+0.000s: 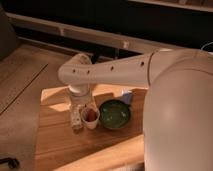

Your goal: Pick up the ceramic cup

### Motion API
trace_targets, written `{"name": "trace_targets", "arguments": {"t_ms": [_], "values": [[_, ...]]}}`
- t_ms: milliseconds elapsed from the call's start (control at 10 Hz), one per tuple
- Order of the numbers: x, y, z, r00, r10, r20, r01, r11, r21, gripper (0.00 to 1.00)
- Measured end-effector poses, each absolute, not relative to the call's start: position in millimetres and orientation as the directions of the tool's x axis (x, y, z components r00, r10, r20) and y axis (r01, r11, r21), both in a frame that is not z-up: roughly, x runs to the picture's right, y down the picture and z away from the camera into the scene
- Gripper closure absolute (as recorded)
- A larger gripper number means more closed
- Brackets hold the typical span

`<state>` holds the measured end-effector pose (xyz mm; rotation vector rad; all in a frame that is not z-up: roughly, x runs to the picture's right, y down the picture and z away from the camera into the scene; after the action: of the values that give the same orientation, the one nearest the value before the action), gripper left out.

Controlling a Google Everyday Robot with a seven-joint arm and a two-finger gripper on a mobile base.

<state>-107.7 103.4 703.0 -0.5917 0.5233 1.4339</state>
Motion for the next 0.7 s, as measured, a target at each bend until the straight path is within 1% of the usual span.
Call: {"name": "trace_targets", "arguments": {"t_ms": [300, 700], "values": [[-108.5, 101.1, 701.6, 0.077, 0.754, -0.652, -0.997, 0.048, -0.063, 0.35], [-159.1, 110.6, 680.8, 0.225, 0.726, -0.650, -0.971, 0.219, -0.093, 0.35]]}}
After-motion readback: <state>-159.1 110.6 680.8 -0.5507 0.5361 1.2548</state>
